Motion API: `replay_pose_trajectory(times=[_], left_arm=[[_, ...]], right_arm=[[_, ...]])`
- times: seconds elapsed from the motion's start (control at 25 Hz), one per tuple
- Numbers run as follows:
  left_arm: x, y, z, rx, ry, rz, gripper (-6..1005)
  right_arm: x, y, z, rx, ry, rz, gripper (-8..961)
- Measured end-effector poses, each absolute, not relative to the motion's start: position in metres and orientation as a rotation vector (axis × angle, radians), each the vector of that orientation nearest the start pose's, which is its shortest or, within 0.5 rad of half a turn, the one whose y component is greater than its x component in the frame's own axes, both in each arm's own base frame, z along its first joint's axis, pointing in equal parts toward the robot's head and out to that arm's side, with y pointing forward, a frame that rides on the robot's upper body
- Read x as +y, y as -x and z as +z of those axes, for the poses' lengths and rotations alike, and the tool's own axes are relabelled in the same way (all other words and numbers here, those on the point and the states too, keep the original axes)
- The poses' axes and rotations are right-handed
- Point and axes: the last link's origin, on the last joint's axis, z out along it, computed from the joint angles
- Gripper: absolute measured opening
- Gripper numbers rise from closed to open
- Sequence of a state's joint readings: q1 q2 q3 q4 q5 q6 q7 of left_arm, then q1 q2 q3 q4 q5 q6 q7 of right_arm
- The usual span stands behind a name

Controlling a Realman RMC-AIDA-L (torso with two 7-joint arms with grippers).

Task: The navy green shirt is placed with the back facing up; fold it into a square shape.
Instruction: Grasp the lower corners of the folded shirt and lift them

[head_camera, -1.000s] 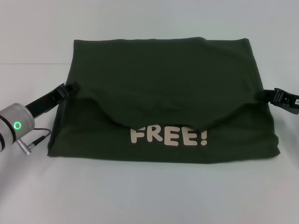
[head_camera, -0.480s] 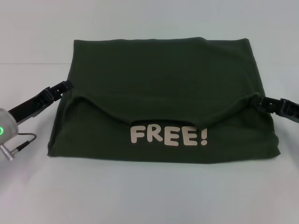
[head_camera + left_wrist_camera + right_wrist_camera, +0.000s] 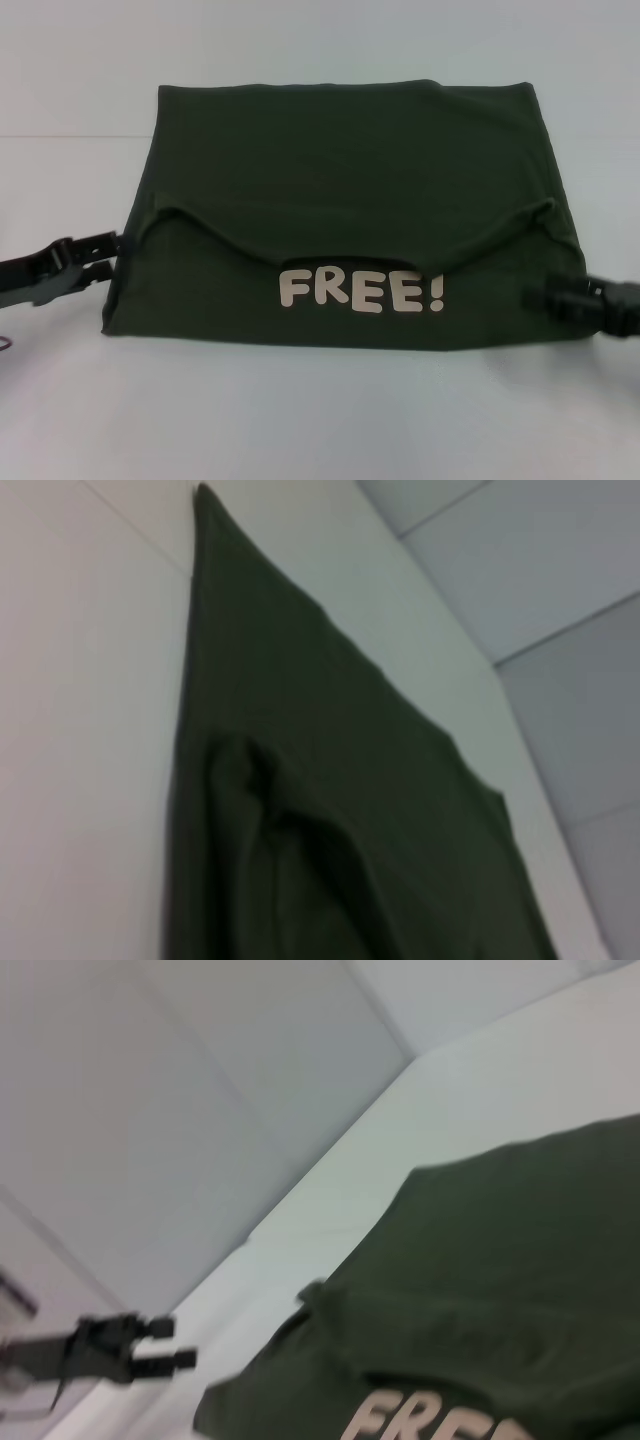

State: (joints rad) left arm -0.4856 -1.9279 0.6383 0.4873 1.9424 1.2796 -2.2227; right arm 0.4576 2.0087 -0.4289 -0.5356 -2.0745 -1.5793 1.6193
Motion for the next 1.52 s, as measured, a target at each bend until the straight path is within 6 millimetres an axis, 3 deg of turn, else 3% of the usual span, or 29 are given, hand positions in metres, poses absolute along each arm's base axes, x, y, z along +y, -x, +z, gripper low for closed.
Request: replay_pose_trajectory(times=[0.2,0.68,1.52], left_arm=[[0.348,0.349,0.053,-1.755,1.955,-0.671,756],[0.353,0.342,0.033,-1.662,2.025,-0.607,824],[0.349,0.348,0.017,-1.668,2.011,-0.556,834]], right_arm=[[0.293,-0.319,0.015,1.117,2.485,0.826,888],[0.291,-0.315,0.002,1.127,2.511,0.818,888],[0.295,-0.311,0.000,1.120,2.532,0.805,889]])
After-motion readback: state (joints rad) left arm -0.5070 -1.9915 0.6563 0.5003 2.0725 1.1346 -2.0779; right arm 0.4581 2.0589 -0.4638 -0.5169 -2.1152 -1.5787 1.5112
